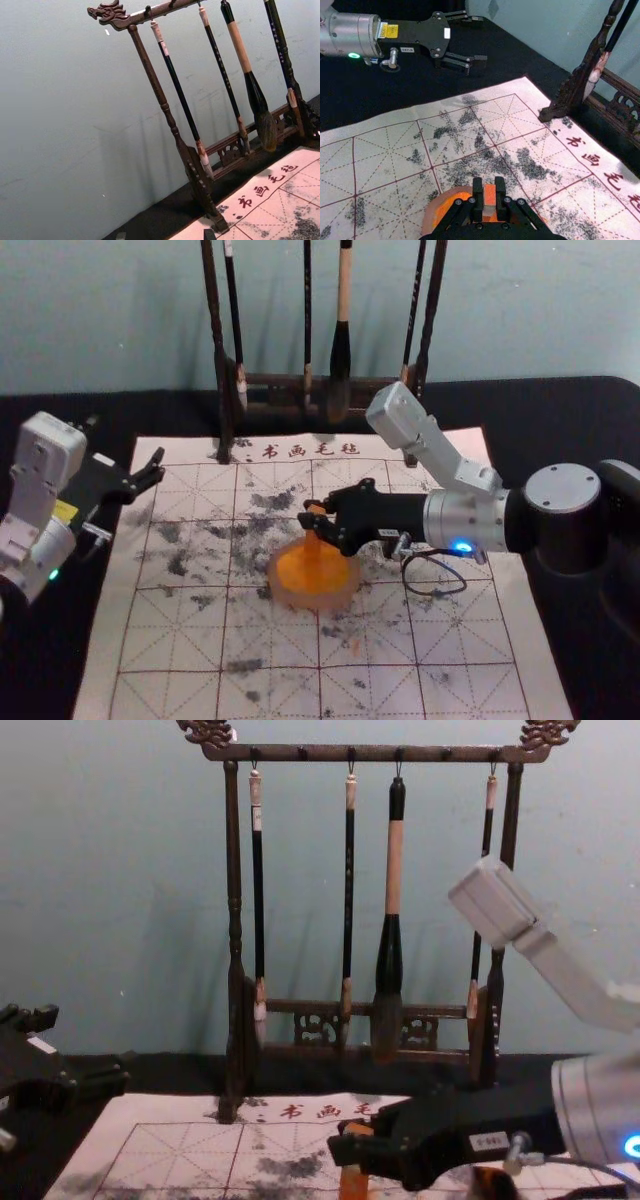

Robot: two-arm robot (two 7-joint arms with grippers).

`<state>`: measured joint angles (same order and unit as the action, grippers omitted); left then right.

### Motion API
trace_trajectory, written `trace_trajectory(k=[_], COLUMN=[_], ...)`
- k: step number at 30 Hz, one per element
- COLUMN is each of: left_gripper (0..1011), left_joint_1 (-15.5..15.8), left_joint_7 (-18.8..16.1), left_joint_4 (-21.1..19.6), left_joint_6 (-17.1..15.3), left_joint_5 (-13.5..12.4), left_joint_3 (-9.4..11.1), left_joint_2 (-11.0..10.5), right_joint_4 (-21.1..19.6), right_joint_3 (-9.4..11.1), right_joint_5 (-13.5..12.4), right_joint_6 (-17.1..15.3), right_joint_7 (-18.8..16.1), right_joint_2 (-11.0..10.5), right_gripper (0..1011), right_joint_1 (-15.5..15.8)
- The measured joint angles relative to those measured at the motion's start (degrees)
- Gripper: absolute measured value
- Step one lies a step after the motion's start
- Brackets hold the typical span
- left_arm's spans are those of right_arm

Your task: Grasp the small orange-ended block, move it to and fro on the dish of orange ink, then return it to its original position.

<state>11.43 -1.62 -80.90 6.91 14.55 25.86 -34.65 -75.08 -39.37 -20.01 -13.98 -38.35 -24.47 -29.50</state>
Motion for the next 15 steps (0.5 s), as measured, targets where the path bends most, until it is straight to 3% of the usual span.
trace_trajectory(k=[15], left_gripper=[1001], left_joint_1=[0.01], left_joint_7=[0.0], left_joint_4=[0.0], left_joint_6=[0.0], left_joint_5=[0.0], left_joint_3=[0.0], left_joint_2=[0.0], right_joint_4=[1.07], right_joint_3=[-0.86], right_joint_5=[-0.07], right_joint_6=[-1.49], right_joint_7=[0.64], right_joint_2=[0.87], right_gripper=[124], right_joint_1=[-0.89])
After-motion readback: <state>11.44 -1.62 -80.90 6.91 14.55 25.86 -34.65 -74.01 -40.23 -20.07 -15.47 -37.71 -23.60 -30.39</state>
